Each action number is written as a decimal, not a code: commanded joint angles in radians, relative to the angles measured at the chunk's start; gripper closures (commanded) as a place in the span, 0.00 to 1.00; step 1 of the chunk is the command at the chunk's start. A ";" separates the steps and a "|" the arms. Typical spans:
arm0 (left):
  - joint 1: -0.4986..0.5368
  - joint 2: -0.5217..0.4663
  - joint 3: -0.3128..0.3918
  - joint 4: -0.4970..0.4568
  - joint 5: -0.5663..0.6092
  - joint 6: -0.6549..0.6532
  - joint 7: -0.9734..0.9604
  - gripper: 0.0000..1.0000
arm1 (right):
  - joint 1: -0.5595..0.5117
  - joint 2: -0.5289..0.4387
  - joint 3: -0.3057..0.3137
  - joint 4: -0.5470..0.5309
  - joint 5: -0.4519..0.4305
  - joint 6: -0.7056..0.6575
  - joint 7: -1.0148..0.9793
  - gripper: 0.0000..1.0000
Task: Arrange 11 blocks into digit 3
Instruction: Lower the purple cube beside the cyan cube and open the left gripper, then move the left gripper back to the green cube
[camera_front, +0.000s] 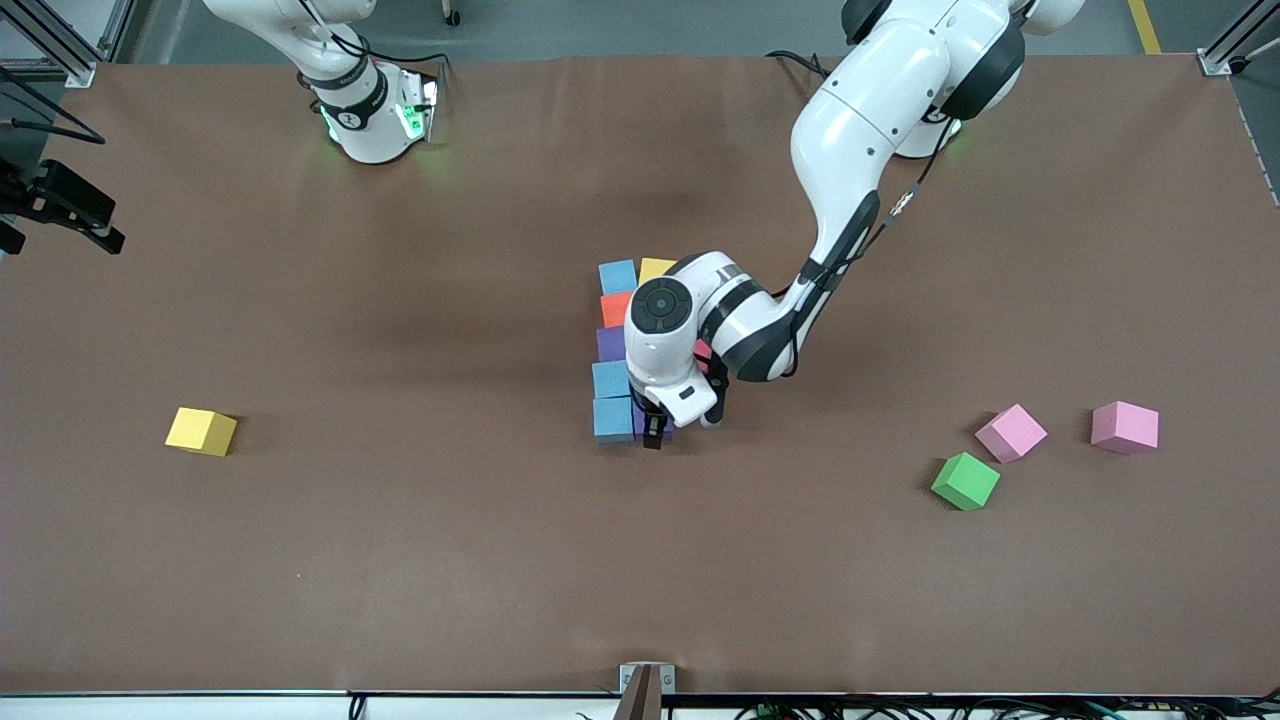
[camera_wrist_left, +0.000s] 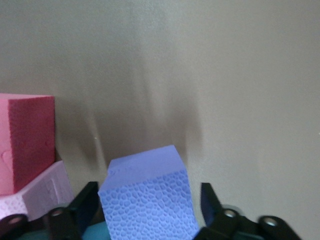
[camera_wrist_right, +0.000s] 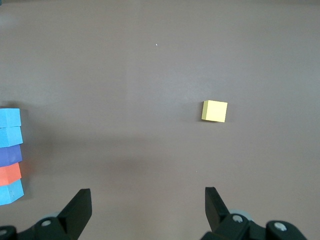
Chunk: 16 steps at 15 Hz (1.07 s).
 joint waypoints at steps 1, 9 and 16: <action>0.002 -0.033 0.003 0.004 -0.015 -0.006 0.020 0.00 | -0.001 0.006 0.002 0.016 -0.004 -0.011 0.008 0.00; 0.060 -0.234 0.001 -0.023 -0.044 -0.171 0.151 0.00 | -0.001 0.006 0.002 0.016 -0.004 -0.011 0.008 0.00; 0.250 -0.354 0.005 -0.028 -0.105 -0.348 0.722 0.00 | -0.001 0.006 0.002 0.016 -0.004 -0.011 0.008 0.00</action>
